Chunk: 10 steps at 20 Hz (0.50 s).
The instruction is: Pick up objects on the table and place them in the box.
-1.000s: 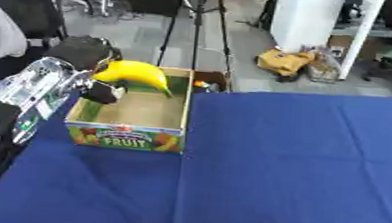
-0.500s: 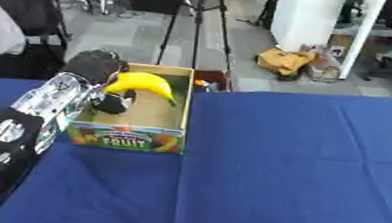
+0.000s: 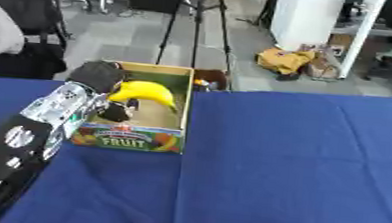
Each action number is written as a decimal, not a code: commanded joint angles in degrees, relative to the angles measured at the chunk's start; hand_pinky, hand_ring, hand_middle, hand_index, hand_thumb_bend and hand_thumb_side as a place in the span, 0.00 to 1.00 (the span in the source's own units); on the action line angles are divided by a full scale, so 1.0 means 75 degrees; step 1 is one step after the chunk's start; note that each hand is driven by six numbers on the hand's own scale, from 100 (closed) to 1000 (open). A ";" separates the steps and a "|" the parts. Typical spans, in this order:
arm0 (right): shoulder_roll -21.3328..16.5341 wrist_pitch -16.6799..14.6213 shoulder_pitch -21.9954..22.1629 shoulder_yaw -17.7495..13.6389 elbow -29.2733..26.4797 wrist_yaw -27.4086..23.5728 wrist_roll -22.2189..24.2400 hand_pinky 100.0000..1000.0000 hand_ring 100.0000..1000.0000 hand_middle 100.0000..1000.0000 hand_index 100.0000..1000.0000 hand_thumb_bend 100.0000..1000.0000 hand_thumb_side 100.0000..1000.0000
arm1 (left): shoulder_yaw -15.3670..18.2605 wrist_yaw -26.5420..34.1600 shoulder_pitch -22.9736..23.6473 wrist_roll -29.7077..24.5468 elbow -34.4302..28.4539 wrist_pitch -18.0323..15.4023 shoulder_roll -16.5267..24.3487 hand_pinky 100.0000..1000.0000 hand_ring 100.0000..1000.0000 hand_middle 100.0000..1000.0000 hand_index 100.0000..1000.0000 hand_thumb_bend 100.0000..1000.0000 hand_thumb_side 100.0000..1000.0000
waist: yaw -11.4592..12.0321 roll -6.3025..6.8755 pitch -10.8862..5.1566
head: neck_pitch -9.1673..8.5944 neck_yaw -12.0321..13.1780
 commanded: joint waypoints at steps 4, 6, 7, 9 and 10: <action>-0.0065 -0.0044 -0.0066 -0.0037 -0.0110 -0.0036 -0.0019 0.77 0.84 0.54 0.84 0.00 0.94 | 0.0153 -0.0027 -0.0177 -0.0269 0.0049 0.0060 0.0030 0.26 0.57 0.58 0.81 0.05 0.51 | -0.0026 -0.0049 -0.0122 | -0.0103 0.0042; -0.0061 -0.0039 -0.0075 -0.0035 -0.0110 -0.0039 -0.0017 0.77 0.84 0.54 0.84 0.00 0.94 | 0.0183 0.0030 -0.0160 -0.0343 0.0105 0.0083 0.0009 0.27 0.57 0.59 0.81 0.06 0.52 | -0.0033 -0.0050 -0.0115 | -0.0112 0.0049; -0.0061 -0.0038 -0.0080 -0.0034 -0.0110 -0.0041 -0.0015 0.77 0.84 0.54 0.84 0.00 0.94 | 0.0200 0.0064 -0.0153 -0.0369 0.0133 0.0098 -0.0001 0.27 0.57 0.59 0.81 0.06 0.53 | -0.0038 -0.0051 -0.0112 | -0.0117 0.0052; -0.0058 -0.0040 -0.0088 -0.0032 -0.0110 -0.0045 -0.0011 0.77 0.84 0.54 0.84 0.00 0.94 | 0.0234 0.0093 -0.0147 -0.0389 0.0186 0.0139 -0.0023 0.27 0.58 0.59 0.83 0.06 0.54 | -0.0050 -0.0052 -0.0105 | -0.0139 0.0062; -0.0056 -0.0039 -0.0091 -0.0031 -0.0110 -0.0047 -0.0009 0.77 0.84 0.54 0.84 0.00 0.94 | 0.0249 0.0090 -0.0148 -0.0388 0.0208 0.0157 -0.0034 0.28 0.58 0.60 0.87 0.07 0.54 | -0.0056 -0.0051 -0.0101 | -0.0150 0.0064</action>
